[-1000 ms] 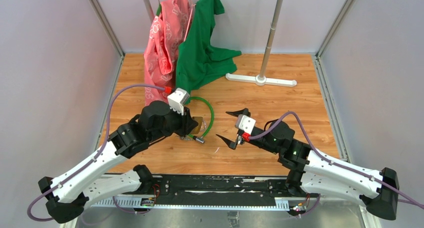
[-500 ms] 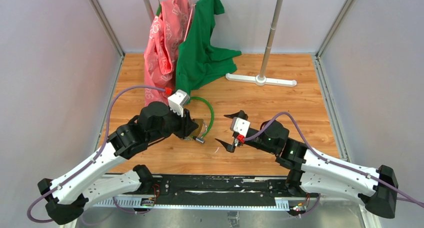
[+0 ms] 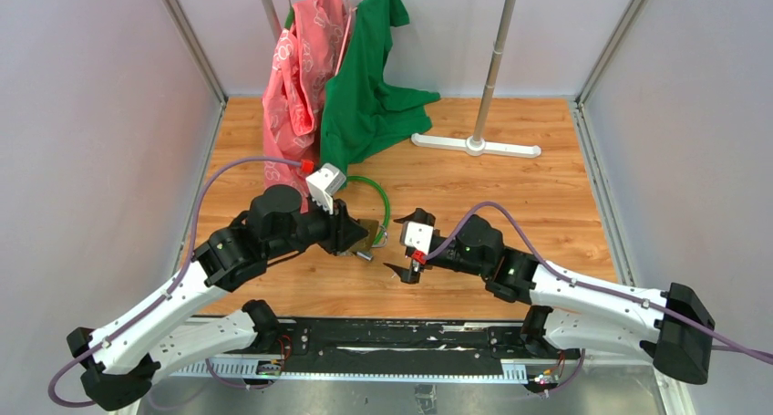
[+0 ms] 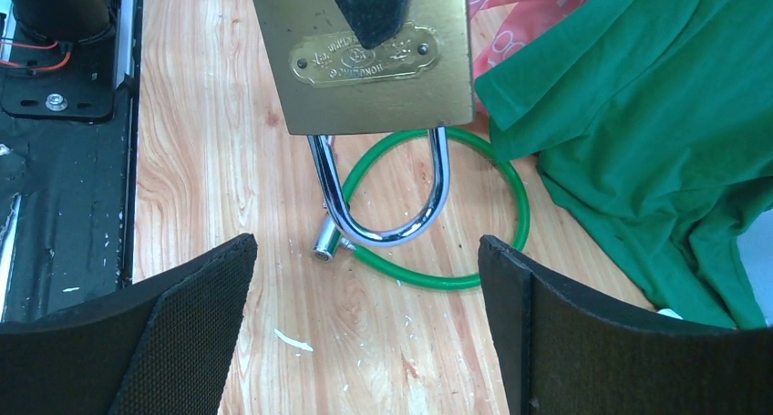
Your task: Unlock with the key
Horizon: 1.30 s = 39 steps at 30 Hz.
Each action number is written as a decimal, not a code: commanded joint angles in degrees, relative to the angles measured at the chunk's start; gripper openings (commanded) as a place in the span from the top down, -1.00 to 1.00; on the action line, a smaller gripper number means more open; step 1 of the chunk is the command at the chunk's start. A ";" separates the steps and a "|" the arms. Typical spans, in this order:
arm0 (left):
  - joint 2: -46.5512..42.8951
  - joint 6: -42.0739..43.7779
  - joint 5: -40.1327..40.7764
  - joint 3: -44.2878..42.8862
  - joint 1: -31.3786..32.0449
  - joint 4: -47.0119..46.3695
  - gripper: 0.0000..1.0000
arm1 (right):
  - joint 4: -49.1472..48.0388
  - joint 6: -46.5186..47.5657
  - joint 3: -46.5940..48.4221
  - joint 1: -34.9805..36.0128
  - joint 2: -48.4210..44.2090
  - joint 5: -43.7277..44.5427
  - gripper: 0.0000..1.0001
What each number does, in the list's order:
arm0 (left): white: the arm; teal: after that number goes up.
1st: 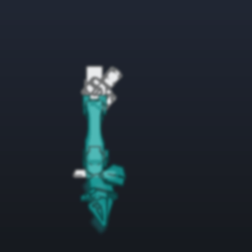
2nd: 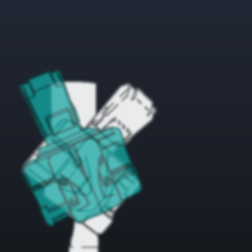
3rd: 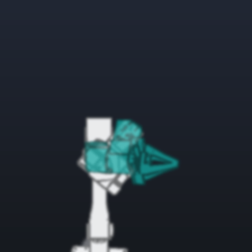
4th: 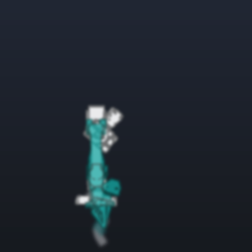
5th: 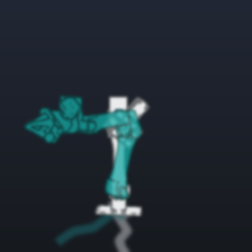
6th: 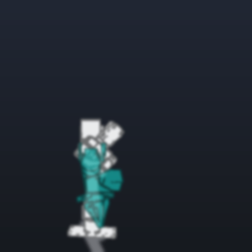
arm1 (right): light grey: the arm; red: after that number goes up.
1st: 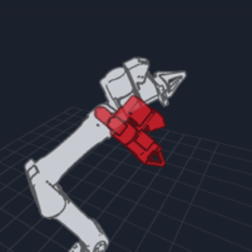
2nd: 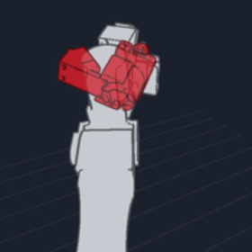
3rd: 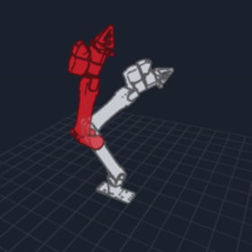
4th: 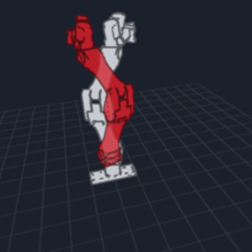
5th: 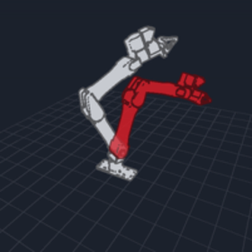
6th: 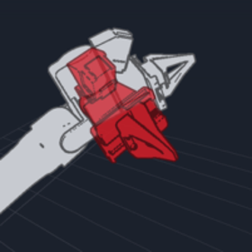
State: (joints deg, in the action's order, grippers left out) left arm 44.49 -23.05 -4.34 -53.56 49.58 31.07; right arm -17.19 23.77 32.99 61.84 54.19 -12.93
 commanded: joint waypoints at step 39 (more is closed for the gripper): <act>0.09 -0.73 -4.65 -1.62 -0.46 -12.83 1.00 | -3.16 -2.93 -1.66 0.47 1.14 -0.37 -0.02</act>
State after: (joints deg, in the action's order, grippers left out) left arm 46.52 -24.67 -8.62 -53.56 49.52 24.49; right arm -19.86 21.87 32.95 61.84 56.53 -17.78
